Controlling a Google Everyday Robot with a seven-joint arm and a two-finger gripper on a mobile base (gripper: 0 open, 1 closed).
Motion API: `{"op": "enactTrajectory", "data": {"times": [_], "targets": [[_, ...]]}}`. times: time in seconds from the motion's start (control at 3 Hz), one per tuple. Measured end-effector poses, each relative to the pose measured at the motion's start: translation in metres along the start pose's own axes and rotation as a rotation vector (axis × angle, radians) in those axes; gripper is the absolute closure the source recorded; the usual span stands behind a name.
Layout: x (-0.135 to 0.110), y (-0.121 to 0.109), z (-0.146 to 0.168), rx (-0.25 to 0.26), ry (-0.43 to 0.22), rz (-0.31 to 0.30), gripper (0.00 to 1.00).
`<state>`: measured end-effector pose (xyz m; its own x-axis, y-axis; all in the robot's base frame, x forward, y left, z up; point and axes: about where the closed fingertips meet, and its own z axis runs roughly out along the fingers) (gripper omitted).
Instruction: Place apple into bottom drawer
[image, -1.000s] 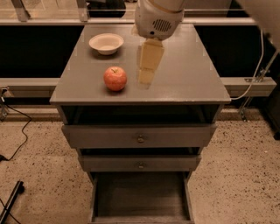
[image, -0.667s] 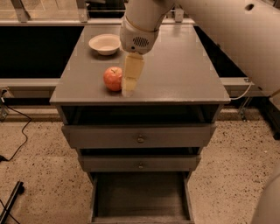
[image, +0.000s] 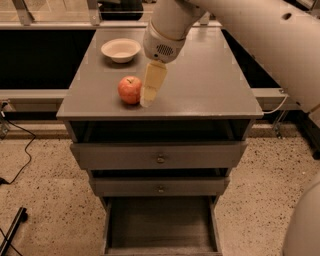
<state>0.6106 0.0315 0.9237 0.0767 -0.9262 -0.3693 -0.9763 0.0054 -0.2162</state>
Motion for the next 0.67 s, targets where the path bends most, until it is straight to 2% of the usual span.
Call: {"op": "enactTrajectory", "data": {"times": [0.33,0.67], "targets": [[0.004,-0.029,0.015,0.054,-0.066,0.059,0.0],[0.002,-0.047,0.033,0.052,-0.158,0.086,0.0]]}}
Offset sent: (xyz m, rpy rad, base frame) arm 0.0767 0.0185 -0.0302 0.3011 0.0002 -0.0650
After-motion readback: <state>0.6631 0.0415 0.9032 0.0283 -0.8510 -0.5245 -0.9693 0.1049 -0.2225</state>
